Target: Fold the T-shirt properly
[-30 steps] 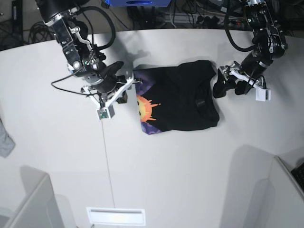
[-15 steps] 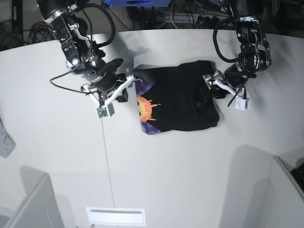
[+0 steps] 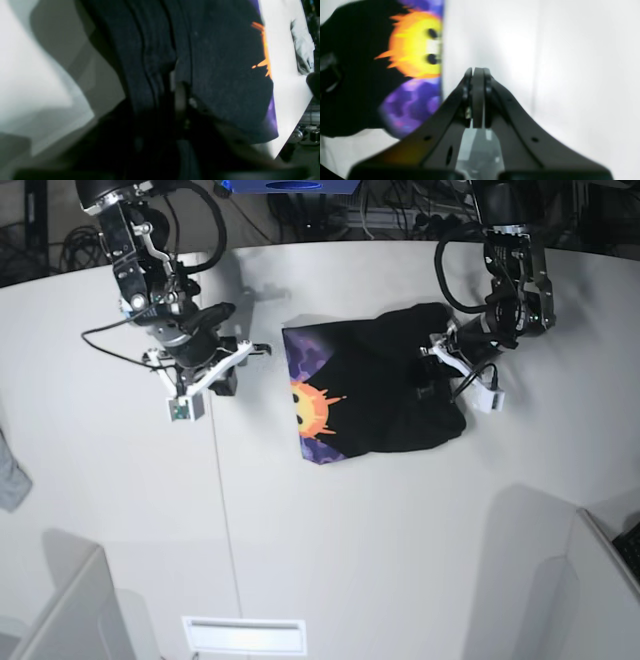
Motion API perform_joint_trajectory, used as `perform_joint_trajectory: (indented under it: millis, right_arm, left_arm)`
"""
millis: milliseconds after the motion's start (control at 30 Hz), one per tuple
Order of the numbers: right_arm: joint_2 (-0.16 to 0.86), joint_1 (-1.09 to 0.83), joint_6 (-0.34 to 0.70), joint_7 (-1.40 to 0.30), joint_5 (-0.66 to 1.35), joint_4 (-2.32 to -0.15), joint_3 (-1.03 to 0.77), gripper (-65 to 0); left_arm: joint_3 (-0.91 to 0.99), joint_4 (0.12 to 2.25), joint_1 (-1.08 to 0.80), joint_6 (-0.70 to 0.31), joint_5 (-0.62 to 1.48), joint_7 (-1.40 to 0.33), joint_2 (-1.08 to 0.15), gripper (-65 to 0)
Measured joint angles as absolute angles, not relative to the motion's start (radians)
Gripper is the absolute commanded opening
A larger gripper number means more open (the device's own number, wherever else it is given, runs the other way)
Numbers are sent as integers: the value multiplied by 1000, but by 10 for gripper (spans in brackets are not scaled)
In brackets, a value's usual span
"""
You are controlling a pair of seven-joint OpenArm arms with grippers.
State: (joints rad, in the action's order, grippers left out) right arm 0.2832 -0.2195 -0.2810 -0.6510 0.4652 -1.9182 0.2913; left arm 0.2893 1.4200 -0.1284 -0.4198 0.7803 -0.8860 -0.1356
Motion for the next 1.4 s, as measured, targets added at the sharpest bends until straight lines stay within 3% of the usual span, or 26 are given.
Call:
perform_joint_trajectory:
  millis: [233,633,867,1067,1400]
  right_arm:
    - [278,-321,-281,-591,467,-1918,157,-650]
    - [264,-434,-281,-532,471,-1919,49,-650]
    - [165,-488,-281,-519,470,-1918,-97,-650]
    - [159,-511,-281,-515,471,-1918,-127,-650]
    - [60,-520,-281,-518,464,-1917,-205,-650]
  left_arm:
    - [270,1425,-108,-428,714,-893,-142,-650]
    - [-129,1432,6,-419,625,-855,-286,-650]
    - [-327,1432,91,-416,624,-848,-377,-650]
    - [-546,1436,205,-416,616,-841,-458,-650]
    - [-875,1439,409,-411,593,-866,-496,-650]
